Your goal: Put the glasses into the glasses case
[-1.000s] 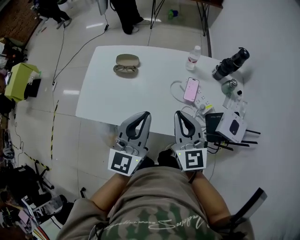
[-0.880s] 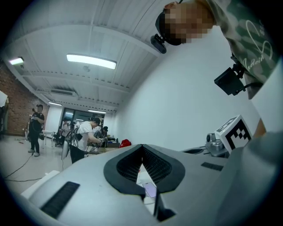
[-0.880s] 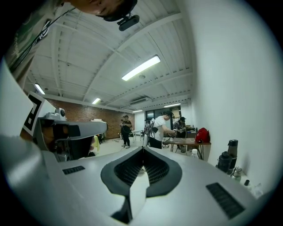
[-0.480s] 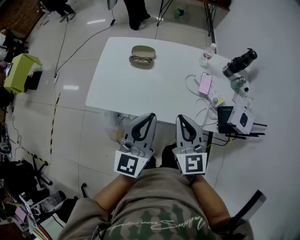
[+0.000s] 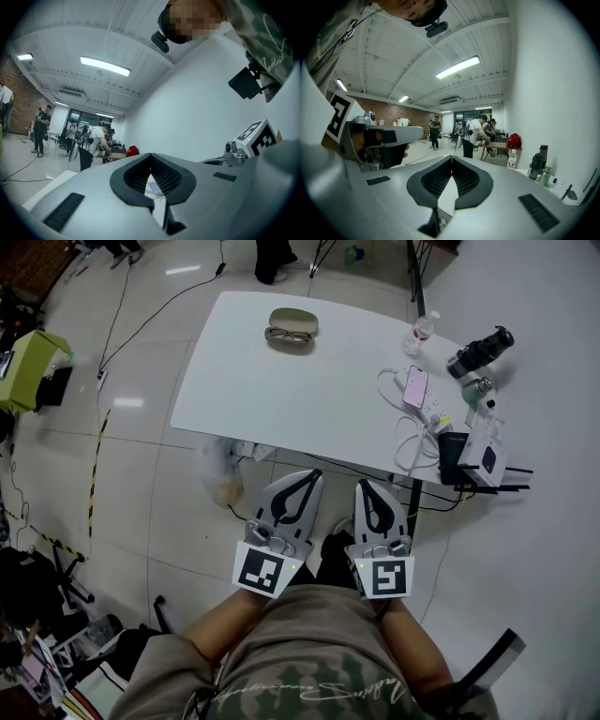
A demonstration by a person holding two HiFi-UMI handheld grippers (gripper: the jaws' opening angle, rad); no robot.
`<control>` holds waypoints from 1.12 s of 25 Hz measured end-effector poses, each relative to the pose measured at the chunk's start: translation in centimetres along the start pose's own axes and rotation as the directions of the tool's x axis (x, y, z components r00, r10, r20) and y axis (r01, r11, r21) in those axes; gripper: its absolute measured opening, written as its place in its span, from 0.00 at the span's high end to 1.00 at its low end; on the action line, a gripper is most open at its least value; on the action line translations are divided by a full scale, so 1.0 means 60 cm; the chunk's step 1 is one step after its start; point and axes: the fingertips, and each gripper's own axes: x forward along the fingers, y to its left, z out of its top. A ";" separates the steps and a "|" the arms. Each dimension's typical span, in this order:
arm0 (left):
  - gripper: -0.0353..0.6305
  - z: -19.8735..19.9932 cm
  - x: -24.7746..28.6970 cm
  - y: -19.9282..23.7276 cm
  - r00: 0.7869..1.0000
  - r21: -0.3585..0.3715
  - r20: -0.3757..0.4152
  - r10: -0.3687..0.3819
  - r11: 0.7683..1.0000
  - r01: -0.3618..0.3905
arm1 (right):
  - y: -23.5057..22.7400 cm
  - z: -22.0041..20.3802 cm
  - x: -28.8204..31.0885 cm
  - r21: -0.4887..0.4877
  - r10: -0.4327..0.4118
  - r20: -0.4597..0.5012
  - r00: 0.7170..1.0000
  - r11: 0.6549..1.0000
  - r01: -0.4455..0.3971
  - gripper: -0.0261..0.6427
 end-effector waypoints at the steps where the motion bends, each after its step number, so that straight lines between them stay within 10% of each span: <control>1: 0.94 0.002 -0.005 -0.003 1.000 0.002 0.003 0.007 1.000 -0.007 | 0.004 0.001 -0.004 0.007 -0.001 -0.015 1.000 1.000 0.001 0.94; 12: 0.94 0.012 -0.027 -0.034 0.992 -0.031 -0.006 0.128 0.991 -0.129 | -0.008 0.033 -0.039 -0.067 0.087 0.064 0.994 0.994 -0.083 0.94; 28: 0.94 0.038 0.007 -0.070 0.996 0.029 0.035 0.082 0.996 -0.083 | -0.027 0.094 -0.061 -0.042 0.064 0.127 0.990 0.997 -0.060 0.94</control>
